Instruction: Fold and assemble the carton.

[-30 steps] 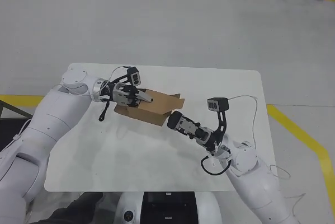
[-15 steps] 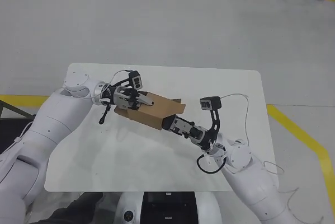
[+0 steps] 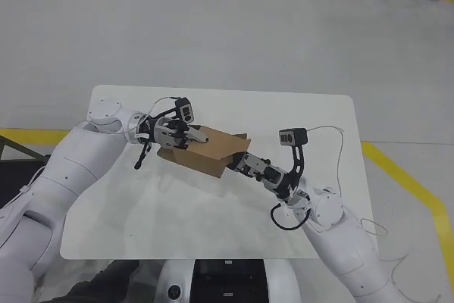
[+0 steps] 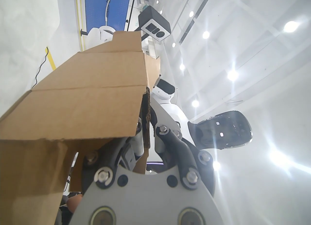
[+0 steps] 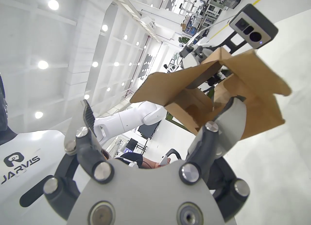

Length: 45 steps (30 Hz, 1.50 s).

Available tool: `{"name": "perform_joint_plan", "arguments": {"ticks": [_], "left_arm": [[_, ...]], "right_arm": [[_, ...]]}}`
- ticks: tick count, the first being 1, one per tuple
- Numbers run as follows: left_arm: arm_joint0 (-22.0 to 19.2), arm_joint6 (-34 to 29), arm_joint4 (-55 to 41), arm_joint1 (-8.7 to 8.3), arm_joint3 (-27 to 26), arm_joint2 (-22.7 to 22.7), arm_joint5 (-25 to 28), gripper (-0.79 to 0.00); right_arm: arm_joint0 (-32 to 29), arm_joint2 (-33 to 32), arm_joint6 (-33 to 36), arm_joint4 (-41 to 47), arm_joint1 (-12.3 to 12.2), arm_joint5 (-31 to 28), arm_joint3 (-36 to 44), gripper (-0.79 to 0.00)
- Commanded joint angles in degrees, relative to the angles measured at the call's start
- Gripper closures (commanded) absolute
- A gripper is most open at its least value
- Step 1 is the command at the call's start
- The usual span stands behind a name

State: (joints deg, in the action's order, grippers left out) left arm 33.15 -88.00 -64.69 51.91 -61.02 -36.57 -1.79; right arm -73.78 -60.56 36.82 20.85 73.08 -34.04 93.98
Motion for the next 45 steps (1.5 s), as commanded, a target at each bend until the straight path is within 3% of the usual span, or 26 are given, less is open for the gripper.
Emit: {"name": "perform_joint_plan", "arguments": {"ticks": [1, 12, 19, 28, 45], "left_arm": [[0.02, 0.0, -0.22, -0.18, -0.13, 0.16, 0.06, 0.0], [0.44, 0.0, -1.79, -1.34, -1.67, 1.1, 0.04, 0.0], [0.59, 0.0, -2.84, -2.06, -3.04, 2.0, -0.19, 0.0], [-0.51, 0.0, -3.13, -2.42, -2.85, 3.76, -0.05, 0.0], [-2.71, 0.0, -1.23, -1.33, 1.31, 5.33, 2.29, 0.0]], "right_arm": [[-0.39, -1.13, -0.5, 0.24, -0.15, -0.25, -0.01, -0.785], [-2.04, -7.48, -3.64, 1.39, -0.94, -1.2, 0.28, -0.785], [0.9, -6.12, -2.96, 3.25, -0.56, 1.11, -3.18, -0.785], [4.83, -2.39, 5.26, 11.03, 0.17, 2.11, -7.1, -0.785], [5.41, -0.31, 16.43, 22.55, 0.57, 6.21, -8.35, -0.785]]}}
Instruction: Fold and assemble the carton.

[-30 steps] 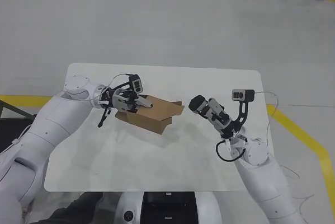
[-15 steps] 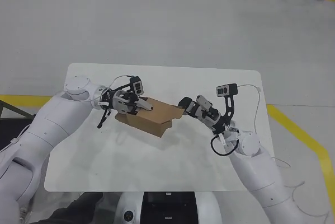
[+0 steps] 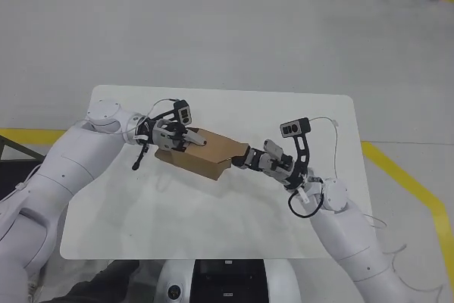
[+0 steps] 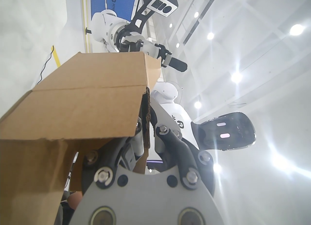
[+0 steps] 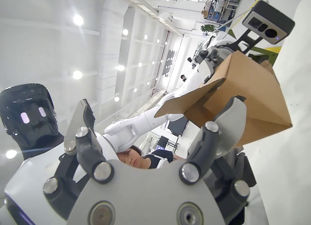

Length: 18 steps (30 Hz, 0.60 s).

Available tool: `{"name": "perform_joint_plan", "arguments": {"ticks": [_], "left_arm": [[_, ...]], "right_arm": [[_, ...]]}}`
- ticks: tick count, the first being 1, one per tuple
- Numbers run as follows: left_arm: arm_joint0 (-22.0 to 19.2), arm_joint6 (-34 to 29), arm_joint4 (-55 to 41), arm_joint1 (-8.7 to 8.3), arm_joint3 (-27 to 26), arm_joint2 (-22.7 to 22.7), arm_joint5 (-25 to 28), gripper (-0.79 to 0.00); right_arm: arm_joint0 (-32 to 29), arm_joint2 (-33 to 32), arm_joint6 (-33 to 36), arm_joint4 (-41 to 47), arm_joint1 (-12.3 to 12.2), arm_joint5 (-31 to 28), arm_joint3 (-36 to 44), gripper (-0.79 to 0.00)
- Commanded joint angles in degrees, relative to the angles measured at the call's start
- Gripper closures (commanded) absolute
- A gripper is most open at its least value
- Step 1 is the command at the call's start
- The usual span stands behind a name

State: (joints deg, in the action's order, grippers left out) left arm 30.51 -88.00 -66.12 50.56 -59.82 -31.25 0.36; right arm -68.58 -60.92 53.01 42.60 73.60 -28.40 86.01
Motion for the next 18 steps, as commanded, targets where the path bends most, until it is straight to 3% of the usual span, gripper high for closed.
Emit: {"name": "perform_joint_plan", "arguments": {"ticks": [1, 18], "left_arm": [[-0.18, 0.0, 0.55, 0.03, 0.29, -0.01, 0.33, 0.0], [-0.42, 0.0, 2.0, 0.14, -0.05, -0.96, 0.85, 0.0]], "right_arm": [[0.41, 0.09, 0.4, 1.54, 0.1, 1.11, -0.79, -0.785], [1.24, 1.42, -2.17, -0.03, 1.06, -0.02, -1.74, -0.785]]}}
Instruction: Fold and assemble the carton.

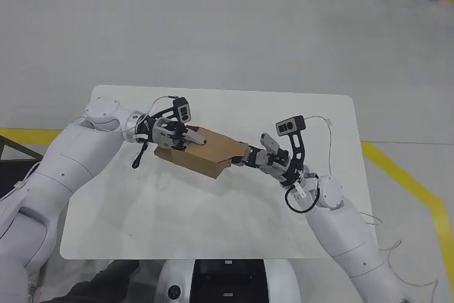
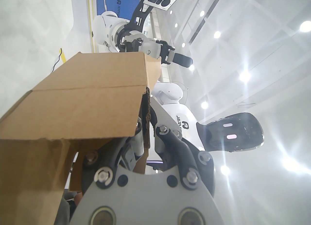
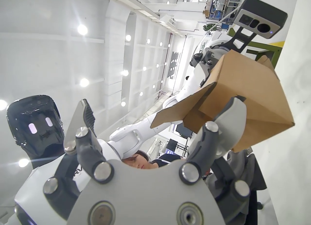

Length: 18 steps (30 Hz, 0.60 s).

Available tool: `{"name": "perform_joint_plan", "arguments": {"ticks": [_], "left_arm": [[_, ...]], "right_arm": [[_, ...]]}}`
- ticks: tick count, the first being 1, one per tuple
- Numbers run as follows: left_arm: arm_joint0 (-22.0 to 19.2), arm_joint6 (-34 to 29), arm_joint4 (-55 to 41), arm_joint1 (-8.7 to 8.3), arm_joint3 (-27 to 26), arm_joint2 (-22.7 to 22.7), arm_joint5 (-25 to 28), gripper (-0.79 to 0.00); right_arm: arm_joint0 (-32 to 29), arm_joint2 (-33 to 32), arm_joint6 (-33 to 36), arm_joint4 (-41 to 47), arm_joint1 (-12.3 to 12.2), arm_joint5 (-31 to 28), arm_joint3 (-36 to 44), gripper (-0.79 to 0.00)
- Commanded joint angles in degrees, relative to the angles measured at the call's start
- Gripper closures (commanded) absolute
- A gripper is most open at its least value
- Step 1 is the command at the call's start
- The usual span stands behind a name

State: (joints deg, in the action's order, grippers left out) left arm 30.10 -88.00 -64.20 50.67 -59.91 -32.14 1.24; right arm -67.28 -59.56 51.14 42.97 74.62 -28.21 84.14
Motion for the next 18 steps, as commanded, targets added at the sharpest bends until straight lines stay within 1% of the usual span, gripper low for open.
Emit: {"name": "perform_joint_plan", "arguments": {"ticks": [1, 5, 9, 12, 18], "left_arm": [[-0.03, 0.0, 0.17, 0.06, 0.01, -0.15, -0.04, 0.0], [0.03, 0.0, 0.47, 0.2, -0.01, -0.45, -0.07, 0.0], [0.16, 0.0, 0.67, 0.28, 0.12, -0.82, 0.06, 0.0], [0.32, 0.0, 1.05, 0.26, 0.31, -1.05, 0.02, 0.0], [0.62, 0.0, 1.88, 0.16, 0.27, -1.41, 0.13, 0.0]], "right_arm": [[-0.14, 0.1, -0.71, -0.8, 0.08, -0.53, 0.3, -0.785], [-0.56, 0.26, -2.88, -3.23, 0.27, -2.24, 0.9, -0.785], [-0.79, -0.07, -3.54, -3.85, 0.28, -1.7, 1.08, -0.785], [-0.96, -0.76, -2.48, -2.92, 0.12, 0.05, 1.04, -0.785], [-0.5, -1.81, 2.28, 2.38, -0.08, 5.12, 0.05, -0.785]]}}
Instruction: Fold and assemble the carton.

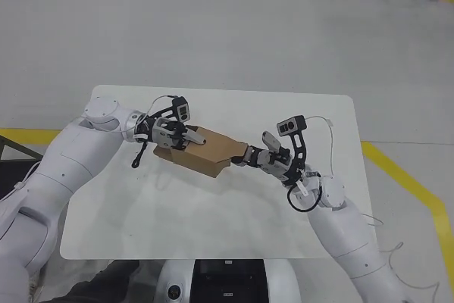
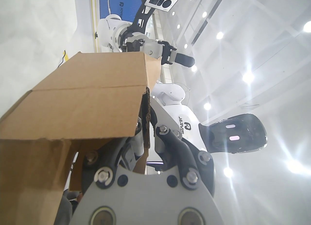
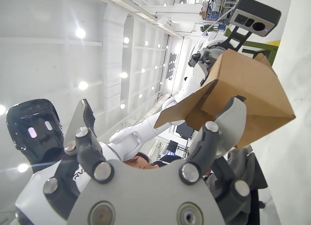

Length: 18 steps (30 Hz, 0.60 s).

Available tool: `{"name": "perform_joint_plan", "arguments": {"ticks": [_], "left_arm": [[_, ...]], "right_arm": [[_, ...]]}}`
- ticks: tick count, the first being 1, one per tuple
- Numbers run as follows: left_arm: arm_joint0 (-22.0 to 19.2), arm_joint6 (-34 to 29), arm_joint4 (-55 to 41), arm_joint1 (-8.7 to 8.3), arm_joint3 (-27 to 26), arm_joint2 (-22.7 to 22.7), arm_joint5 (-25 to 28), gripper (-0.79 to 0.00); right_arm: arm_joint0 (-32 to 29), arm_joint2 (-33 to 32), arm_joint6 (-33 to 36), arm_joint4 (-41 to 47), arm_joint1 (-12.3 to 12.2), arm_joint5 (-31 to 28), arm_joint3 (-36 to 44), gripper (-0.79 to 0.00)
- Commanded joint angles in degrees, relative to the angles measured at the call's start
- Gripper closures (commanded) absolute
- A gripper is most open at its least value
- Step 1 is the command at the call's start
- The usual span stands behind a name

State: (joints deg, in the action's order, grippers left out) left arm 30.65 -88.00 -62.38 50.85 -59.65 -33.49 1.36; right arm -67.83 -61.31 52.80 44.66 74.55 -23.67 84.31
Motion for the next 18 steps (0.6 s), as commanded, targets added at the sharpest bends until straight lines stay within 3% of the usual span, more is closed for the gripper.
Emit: {"name": "perform_joint_plan", "arguments": {"ticks": [1, 18], "left_arm": [[0.11, 0.0, 0.15, -0.04, 0.01, -0.12, -0.02, 0.0], [0.64, 0.0, 0.56, 0.02, -0.49, -1.15, 0.04, 0.0]], "right_arm": [[0.14, -0.11, 1.29, 1.25, 0.0, 1.08, -0.22, -0.785], [0.83, 0.0, 3.77, 2.78, 0.34, 3.33, -0.86, -0.785]]}}
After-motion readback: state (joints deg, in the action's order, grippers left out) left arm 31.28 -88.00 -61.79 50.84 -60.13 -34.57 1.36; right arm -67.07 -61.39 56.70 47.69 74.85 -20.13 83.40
